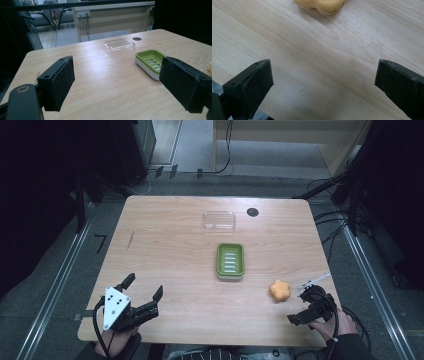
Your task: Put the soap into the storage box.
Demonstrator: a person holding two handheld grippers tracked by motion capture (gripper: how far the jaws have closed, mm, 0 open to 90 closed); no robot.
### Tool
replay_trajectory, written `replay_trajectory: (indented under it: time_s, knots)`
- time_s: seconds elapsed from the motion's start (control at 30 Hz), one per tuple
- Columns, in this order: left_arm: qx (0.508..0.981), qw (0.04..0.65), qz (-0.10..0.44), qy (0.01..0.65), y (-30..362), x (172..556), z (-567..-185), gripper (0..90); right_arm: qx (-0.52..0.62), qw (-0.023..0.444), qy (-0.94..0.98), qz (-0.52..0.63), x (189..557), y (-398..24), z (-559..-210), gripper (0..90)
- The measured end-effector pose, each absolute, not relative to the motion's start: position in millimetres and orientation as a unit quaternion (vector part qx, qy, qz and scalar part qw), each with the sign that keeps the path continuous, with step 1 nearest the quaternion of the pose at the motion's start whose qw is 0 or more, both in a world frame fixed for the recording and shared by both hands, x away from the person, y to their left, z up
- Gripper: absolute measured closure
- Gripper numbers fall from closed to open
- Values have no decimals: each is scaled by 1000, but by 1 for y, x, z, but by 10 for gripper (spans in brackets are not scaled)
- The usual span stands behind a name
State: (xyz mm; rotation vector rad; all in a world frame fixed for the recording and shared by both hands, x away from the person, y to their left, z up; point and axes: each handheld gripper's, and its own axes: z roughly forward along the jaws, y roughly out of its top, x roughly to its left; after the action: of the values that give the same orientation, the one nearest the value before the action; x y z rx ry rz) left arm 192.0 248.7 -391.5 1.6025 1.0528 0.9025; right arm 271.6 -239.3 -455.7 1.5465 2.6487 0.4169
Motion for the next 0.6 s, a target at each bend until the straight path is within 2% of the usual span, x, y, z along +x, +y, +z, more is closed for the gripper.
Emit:
replay_trajectory:
  time_s: [0.6]
  knots:
    - [664,486,374,427,247,191,-392,130,488,28,862,135,274,-234,-455,16]
